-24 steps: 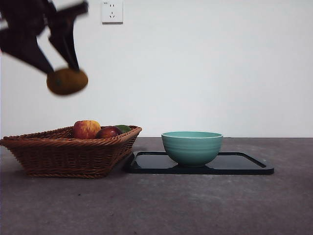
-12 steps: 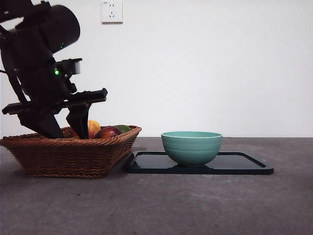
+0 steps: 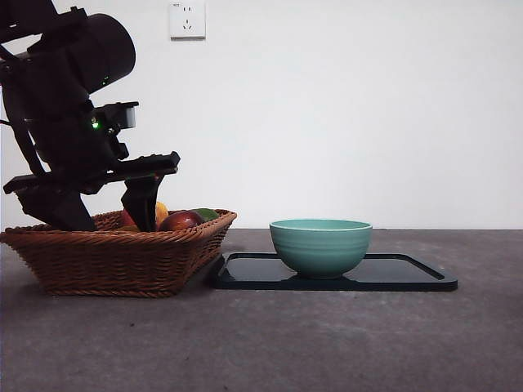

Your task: Pick up the wifruite, put it on the bowl, pick up the plate, put it on desk

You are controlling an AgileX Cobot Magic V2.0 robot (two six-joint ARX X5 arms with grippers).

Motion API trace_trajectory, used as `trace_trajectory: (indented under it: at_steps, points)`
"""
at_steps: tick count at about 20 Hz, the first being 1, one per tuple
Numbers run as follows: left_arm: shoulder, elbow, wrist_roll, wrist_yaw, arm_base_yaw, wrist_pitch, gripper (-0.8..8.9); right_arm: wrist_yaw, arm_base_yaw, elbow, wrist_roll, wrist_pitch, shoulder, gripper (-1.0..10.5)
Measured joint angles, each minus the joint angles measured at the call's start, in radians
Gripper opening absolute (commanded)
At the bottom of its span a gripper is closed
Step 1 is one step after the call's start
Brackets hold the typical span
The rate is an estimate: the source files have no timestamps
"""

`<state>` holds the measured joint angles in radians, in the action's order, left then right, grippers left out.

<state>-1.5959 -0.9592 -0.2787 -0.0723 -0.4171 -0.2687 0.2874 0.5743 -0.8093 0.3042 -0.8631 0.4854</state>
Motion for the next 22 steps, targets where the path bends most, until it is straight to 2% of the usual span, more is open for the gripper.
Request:
trace_trajectory:
  at_steps: [8, 14, 22]
  points:
    - [0.251, 0.000, 0.018, 0.023, -0.005, -0.082, 3.47, 0.000, 0.000, 0.000, 0.000, 0.000, 0.000, 1.8]
    - [0.489, 0.000, 0.071, 0.233, -0.012, -0.229, 3.44, -0.026, 0.000, 0.000, 0.000, 0.000, 0.000, 1.8]
    - [0.723, 0.000, 0.200, 0.530, -0.012, -0.463, 3.43, -0.030, 0.000, 0.000, 0.000, 0.000, 0.000, 1.8]
